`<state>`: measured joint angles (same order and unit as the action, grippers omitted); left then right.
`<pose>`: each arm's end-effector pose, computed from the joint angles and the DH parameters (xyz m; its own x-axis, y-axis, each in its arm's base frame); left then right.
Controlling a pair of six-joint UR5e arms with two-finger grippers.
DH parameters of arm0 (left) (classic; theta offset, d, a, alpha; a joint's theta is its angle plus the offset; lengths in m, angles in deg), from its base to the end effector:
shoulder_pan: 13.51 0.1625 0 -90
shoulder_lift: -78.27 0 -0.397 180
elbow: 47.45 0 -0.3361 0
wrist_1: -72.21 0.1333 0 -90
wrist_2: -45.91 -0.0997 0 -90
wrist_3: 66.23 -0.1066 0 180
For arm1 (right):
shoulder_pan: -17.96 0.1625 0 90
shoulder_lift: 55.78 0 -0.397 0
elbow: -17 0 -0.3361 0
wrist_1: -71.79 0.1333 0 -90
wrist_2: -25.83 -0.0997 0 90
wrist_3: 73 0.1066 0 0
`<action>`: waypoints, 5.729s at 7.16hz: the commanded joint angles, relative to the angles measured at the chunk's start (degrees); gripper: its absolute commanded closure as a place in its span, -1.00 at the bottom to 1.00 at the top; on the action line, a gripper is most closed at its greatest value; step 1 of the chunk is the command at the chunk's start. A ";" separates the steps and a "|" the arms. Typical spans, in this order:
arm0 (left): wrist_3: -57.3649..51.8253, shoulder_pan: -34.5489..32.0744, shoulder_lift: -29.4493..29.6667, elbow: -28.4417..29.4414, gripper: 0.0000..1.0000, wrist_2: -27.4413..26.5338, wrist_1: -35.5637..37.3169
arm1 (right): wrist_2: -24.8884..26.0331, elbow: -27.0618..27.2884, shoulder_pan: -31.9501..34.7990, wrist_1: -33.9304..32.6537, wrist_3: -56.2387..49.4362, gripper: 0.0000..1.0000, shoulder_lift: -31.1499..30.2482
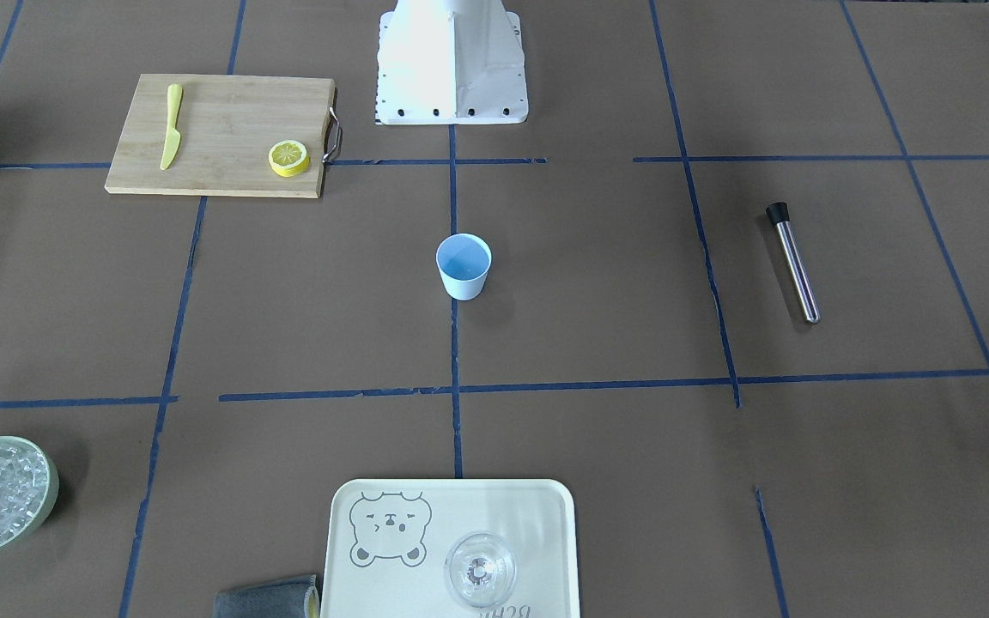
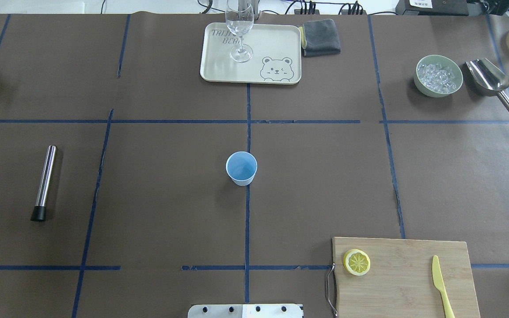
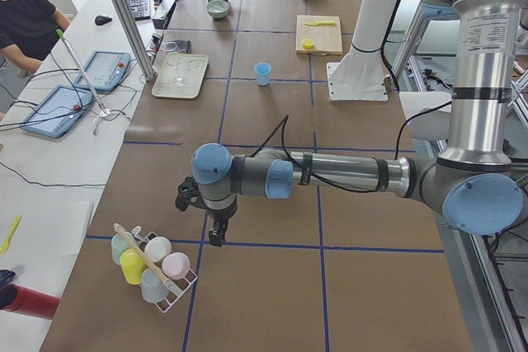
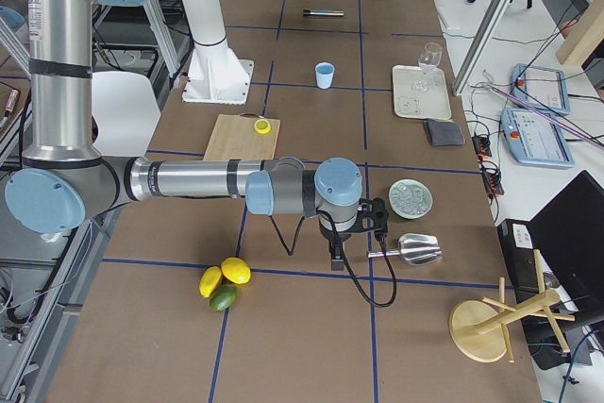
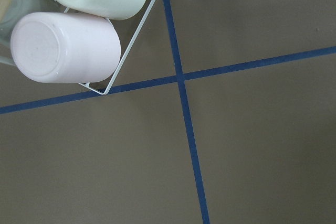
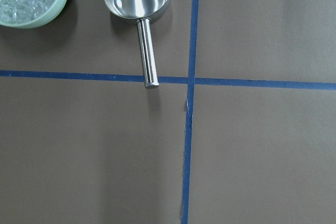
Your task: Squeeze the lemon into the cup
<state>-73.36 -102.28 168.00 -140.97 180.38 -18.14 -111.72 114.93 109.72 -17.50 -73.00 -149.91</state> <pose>-0.0492 -0.4391 0.6101 0.7043 0.1827 -0.6860 -0.1097 0.9827 0.1491 0.0673 -0.4099 0.6001 0.6764 -0.0373 0.7356 -0.0306 0.9964 0.0786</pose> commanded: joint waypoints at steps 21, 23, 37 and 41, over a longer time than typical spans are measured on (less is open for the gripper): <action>11.26 2.37 2.29 -3.87 -1.00 0.09 -4.75 | 44.34 28.29 -73.70 8.08 84.10 -1.00 9.48; 11.26 2.46 2.21 -3.17 -1.00 0.09 -5.63 | 51.22 26.62 -79.77 8.87 89.81 -1.00 8.88; 11.26 2.46 2.21 -2.64 -1.00 0.09 -5.72 | 56.25 24.15 -86.31 13.53 91.49 -1.00 3.87; 11.08 2.46 2.21 -2.64 -1.00 0.09 -5.63 | 56.25 23.18 -86.31 13.53 91.41 -1.00 4.22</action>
<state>-62.20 -99.82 170.21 -143.61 180.47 -23.84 -55.47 138.29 23.36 -3.94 18.47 -145.64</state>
